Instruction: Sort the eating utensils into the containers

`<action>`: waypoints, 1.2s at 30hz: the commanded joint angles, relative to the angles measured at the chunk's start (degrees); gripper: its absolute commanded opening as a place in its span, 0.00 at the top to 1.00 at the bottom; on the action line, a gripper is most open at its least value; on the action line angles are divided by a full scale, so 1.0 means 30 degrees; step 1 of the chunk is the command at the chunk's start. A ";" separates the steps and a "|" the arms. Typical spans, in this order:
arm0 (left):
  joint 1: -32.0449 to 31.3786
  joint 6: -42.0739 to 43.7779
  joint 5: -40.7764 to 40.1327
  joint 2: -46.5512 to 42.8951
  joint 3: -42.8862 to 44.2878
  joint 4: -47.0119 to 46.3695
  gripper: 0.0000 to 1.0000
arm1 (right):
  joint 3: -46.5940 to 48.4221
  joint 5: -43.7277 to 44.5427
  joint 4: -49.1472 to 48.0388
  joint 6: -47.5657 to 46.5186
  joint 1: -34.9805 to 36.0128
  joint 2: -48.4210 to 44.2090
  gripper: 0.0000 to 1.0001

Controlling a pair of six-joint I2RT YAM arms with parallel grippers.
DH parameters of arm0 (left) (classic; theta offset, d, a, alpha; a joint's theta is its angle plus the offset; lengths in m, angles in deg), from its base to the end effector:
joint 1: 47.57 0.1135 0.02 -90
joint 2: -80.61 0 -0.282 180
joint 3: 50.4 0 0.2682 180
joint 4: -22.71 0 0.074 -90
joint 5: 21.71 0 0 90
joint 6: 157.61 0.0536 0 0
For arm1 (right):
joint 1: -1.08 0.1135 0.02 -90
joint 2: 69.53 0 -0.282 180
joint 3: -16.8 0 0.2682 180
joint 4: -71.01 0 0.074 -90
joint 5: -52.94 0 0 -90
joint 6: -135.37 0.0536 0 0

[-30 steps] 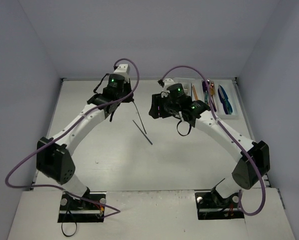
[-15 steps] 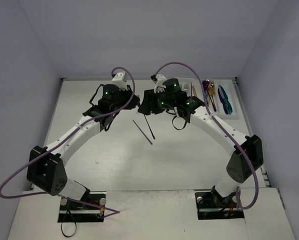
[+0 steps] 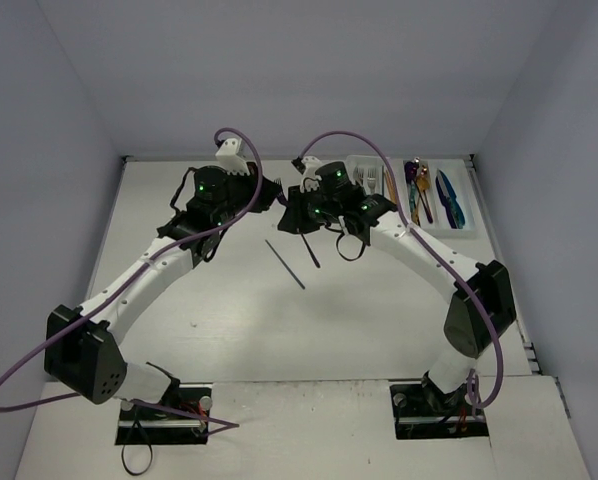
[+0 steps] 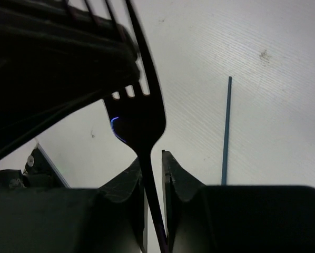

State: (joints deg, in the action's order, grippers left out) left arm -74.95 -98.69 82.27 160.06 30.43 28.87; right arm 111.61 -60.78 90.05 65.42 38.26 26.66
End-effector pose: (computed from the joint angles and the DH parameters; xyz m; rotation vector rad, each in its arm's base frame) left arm 0.3155 -0.1780 0.3867 0.1395 1.7399 -0.9647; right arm 0.3326 0.2794 0.3445 -0.5936 1.9578 1.0468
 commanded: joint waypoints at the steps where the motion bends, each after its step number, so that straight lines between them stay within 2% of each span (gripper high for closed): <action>1: -0.0074 0.0250 0.0197 -0.0337 0.0146 -0.1664 0.99 | 0.0774 0.1052 -0.0973 -0.0340 -0.0066 -0.0982 0.99; 3: -0.0074 0.0389 0.0012 -0.0106 0.0076 -0.1641 0.96 | 0.0635 0.1375 -0.0927 -0.0571 -0.0112 -0.1144 1.00; 6: -0.0072 0.0486 -0.0699 0.0059 -0.0049 -0.1581 0.71 | 0.0412 0.1900 -0.0710 -0.0839 -0.0300 -0.1188 1.00; 7: -0.0053 0.0467 -0.1027 0.0059 -0.0087 -0.1581 0.58 | 0.0316 0.2284 -0.0594 -0.1031 -0.0415 -0.1207 1.00; 9: -0.0045 0.0438 -0.1733 -0.0065 -0.0250 -0.1249 0.37 | 0.0149 0.3098 -0.0273 -0.1490 -0.0778 -0.1153 1.00; 11: -0.0016 0.0487 -0.2711 -0.0260 -0.0367 -0.0453 0.26 | 0.0040 0.3852 0.0125 -0.2075 -0.1136 -0.0984 1.00; 16: 0.0035 0.0937 -0.6214 -0.1140 -0.0520 0.3200 0.23 | 0.1068 0.6417 0.1271 -0.4209 -0.3431 0.0501 1.00; 20: 0.0043 0.1379 -0.7385 -0.2158 -0.1054 0.6540 0.23 | 0.2891 0.8565 0.1621 -0.5281 -0.5680 0.3127 1.00; 23: 0.0014 0.1426 -0.7682 -0.3708 -0.2054 0.8421 0.23 | 0.5775 0.9670 0.1637 -0.5563 -0.6883 0.6257 1.00; 30: -0.0015 0.0818 -0.8276 -0.7752 -0.4999 1.1823 0.23 | 1.1907 1.0603 0.1714 -0.5345 -0.8016 1.2286 1.00; 32: -0.0015 0.0458 -0.8265 -0.8675 -0.5527 1.2519 0.23 | 1.3453 1.0893 0.1714 -0.5335 -0.8026 1.3523 0.95; 36: 0.0001 0.0130 -0.8268 -0.9923 -0.6049 1.3527 0.23 | 1.4273 1.1118 0.1714 -0.5163 -0.8026 1.4473 0.80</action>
State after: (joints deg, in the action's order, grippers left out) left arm -74.93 -96.54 58.85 133.40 12.17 65.93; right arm 149.29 -30.15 96.43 49.73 13.62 70.91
